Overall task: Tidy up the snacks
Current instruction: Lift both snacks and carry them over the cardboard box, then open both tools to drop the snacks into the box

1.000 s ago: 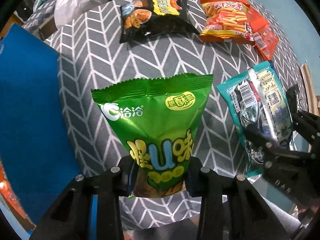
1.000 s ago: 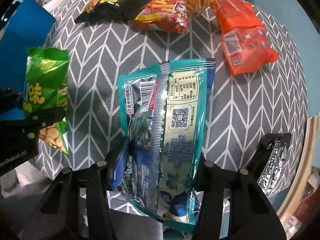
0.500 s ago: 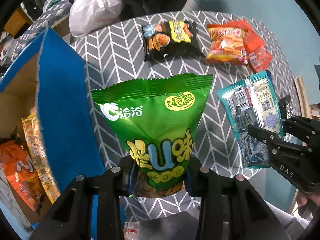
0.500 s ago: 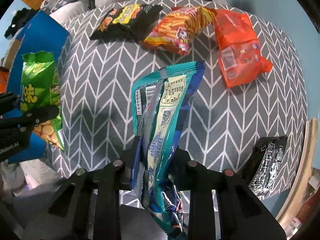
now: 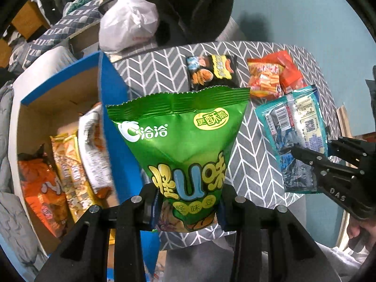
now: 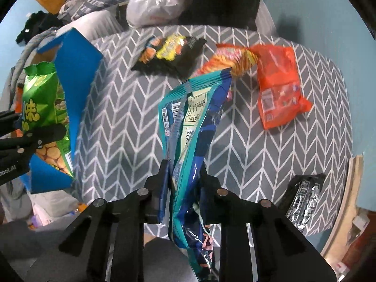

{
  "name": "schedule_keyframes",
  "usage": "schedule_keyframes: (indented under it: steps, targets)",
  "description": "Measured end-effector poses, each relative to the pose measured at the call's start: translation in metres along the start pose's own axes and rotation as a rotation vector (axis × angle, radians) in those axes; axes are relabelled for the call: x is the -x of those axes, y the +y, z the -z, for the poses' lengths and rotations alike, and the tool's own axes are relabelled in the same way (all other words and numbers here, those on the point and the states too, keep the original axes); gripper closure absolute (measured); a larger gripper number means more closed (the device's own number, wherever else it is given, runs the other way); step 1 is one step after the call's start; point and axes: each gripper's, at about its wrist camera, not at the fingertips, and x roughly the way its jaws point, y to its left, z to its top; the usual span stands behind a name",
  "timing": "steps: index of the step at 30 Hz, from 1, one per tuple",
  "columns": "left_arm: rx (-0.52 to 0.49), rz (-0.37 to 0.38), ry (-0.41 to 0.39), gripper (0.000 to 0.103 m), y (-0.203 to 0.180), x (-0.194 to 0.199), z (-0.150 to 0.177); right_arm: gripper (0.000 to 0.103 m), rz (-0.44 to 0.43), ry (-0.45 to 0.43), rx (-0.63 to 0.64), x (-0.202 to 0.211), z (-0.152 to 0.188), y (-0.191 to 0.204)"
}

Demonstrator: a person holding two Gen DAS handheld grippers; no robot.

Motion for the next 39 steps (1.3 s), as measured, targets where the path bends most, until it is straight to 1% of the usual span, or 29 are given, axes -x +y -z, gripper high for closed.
schedule_keyframes:
  steps: [3,10,15,20,28,39]
  targets:
    - [0.032,0.001,-0.006,0.065,0.011,0.011,0.0,0.082,-0.012,-0.02,0.013,0.016,-0.009,0.005]
    - [0.091,0.002,-0.051,0.065,0.035,0.042,0.004,0.083,-0.025,-0.05,0.051,0.038,-0.026,0.025]
    - [0.136,-0.009,-0.069,0.065,0.055,0.055,0.008,0.083,-0.048,-0.068,0.093,0.051,-0.04,0.046]
    - [0.182,-0.025,-0.072,0.065,0.077,0.058,0.013,0.083,-0.075,-0.083,0.143,0.062,-0.053,0.072]
    - [0.253,-0.053,-0.072,0.065,0.114,0.06,0.021,0.083,-0.12,-0.089,0.221,0.059,-0.073,0.117]
    - [0.372,-0.09,-0.073,0.065,0.161,0.057,0.041,0.083,-0.204,-0.069,0.341,0.04,-0.095,0.19]
